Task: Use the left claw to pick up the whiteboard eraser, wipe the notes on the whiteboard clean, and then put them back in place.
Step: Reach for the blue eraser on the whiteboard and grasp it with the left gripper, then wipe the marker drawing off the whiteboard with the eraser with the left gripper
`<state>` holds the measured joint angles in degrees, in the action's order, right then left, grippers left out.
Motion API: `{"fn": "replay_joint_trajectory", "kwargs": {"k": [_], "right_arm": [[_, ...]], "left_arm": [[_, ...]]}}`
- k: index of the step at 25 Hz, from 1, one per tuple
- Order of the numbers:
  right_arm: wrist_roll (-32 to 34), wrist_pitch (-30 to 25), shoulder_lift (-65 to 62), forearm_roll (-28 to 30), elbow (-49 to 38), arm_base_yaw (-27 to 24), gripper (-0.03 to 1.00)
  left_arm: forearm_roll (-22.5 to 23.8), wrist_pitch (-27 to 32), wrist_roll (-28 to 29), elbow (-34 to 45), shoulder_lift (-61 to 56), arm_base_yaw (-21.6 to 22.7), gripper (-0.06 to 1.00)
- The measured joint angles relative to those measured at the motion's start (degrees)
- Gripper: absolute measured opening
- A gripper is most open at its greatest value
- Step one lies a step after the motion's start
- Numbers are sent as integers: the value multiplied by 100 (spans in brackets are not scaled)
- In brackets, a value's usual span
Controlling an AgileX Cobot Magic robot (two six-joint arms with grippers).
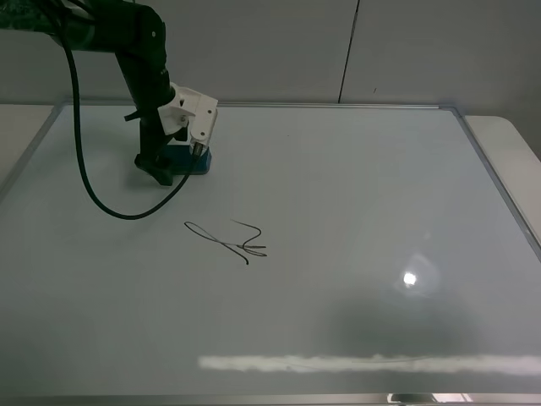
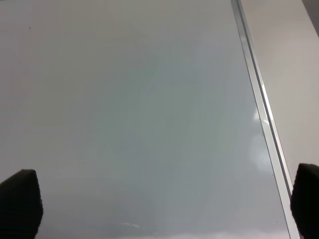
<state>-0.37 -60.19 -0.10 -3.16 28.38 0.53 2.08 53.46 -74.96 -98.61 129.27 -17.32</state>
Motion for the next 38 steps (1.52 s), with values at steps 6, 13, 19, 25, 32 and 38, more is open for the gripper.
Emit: {"fn": "replay_joint_trajectory", "kwargs": {"k": [6,13,19,25,32,38], "right_arm": [[0,0,0,0,0,0,99],[0,0,0,0,0,0,99],[0,0,0,0,0,0,99],[0,0,0,0,0,0,99],[0,0,0,0,0,0,99],[0,0,0,0,0,0,99]], "left_arm": [[62,-142,46,-4,12,48,99],[88,-124,46,-4,18,91,99],[88,-122,47,-4,18,137,98],[95,103,371,-23,39,137,55],[181,313,475,-89,39,114,56],[185,478,547,-268,39,108,56]]}}
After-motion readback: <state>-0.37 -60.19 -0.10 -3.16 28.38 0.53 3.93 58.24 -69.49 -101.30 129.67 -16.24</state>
